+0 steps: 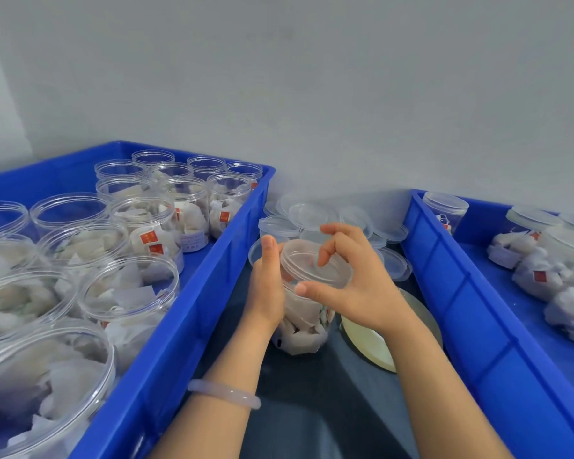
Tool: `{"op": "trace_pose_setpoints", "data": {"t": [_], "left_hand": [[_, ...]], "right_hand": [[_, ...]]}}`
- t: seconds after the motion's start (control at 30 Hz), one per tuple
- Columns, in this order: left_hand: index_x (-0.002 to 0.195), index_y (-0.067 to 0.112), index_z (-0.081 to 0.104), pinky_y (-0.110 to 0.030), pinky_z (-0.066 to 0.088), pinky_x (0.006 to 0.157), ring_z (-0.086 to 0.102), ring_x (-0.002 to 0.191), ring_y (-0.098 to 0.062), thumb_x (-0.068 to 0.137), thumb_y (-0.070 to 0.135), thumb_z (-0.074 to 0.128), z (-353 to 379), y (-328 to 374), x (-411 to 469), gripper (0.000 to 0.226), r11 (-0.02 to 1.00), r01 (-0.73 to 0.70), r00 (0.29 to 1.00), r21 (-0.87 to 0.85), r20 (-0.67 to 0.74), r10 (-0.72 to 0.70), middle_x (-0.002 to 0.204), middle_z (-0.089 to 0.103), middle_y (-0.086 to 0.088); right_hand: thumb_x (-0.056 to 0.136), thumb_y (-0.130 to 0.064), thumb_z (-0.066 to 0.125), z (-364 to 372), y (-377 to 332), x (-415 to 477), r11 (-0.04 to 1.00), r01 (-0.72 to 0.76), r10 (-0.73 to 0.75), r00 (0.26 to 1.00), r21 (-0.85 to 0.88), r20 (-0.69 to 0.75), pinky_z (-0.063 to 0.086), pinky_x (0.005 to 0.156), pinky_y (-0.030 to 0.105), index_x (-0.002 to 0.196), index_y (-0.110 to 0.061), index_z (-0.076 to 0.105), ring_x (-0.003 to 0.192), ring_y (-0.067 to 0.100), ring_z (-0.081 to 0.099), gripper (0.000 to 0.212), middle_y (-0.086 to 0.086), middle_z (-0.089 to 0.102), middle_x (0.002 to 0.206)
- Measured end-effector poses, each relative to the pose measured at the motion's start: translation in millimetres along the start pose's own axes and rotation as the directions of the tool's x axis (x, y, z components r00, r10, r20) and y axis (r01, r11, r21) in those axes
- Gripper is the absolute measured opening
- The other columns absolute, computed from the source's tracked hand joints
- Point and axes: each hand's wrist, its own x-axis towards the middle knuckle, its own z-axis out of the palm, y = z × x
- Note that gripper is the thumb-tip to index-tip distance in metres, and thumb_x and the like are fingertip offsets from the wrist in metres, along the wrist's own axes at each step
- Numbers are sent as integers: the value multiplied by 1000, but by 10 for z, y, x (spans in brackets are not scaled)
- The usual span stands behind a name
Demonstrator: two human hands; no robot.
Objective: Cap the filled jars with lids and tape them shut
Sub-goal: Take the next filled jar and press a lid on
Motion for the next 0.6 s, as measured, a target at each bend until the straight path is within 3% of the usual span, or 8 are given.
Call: {"op": "trace_pose_setpoints", "data": {"t": [0.1, 0.23, 0.3, 0.37, 0.43, 0.5, 0.6], "left_hand": [[89, 24, 75, -53, 45, 99, 67, 98, -25, 78, 79, 27, -16, -7, 27, 74, 999, -3, 999, -51, 38, 5, 92, 73, -6], [106, 18, 69, -41, 48, 96, 64, 107, -25, 67, 90, 37, -63, -45, 31, 88, 996, -53, 990, -76, 123, 62, 104, 71, -9], [111, 13, 67, -35, 50, 91, 64, 108, -24, 72, 87, 37, -81, -80, 20, 88, 992, -48, 986, -120, 153, 66, 108, 71, -10], [104, 21, 73, -31, 50, 88, 66, 105, -22, 81, 80, 28, -83, -109, 16, 78, 987, -7, 988, -163, 149, 32, 104, 72, -8], [97, 26, 76, -34, 49, 90, 66, 103, -21, 85, 67, 16, -83, -170, 27, 74, 983, 48, 993, -177, 117, -28, 101, 73, -6], [94, 24, 77, -42, 47, 96, 65, 105, -24, 84, 64, 17, -83, -222, 39, 72, 984, 72, 996, -163, 62, -62, 100, 73, -7], [84, 33, 78, -45, 45, 98, 67, 99, -19, 83, 64, 21, -84, -247, 29, 65, 989, 85, 996, -121, 8, -85, 92, 75, 0]], "right_hand": [[65, -25, 87, 109, -17, 38, 998, 56, -56, 998, 30, 3, 33, 93, 7, 83, -28, 54, 121, -4, 45, 38, -16, 54, 118], [65, -26, 76, 190, -9, 17, 993, 108, -105, 993, 44, -53, 43, 101, 32, 102, -21, 71, 115, 9, 56, 38, -5, 62, 120], [65, -28, 75, 195, 3, 16, 994, 105, -103, 993, 42, -65, 43, 102, 34, 104, -23, 72, 117, 10, 55, 40, -6, 61, 122], [65, -29, 75, 192, 10, 19, 994, 102, -100, 993, 45, -59, 43, 102, 33, 103, -26, 72, 117, 11, 55, 39, -8, 60, 123], [65, -30, 75, 191, 12, 23, 994, 98, -96, 994, 47, -46, 43, 101, 31, 103, -29, 71, 118, 13, 55, 38, -8, 60, 122], [65, -30, 75, 190, 5, 27, 994, 101, -99, 994, 46, -42, 44, 99, 29, 102, -32, 69, 117, 14, 55, 38, -9, 60, 122], [65, -29, 75, 196, -6, 28, 993, 110, -108, 993, 48, -40, 45, 98, 37, 100, -34, 68, 113, 15, 57, 36, -7, 60, 122]]}}
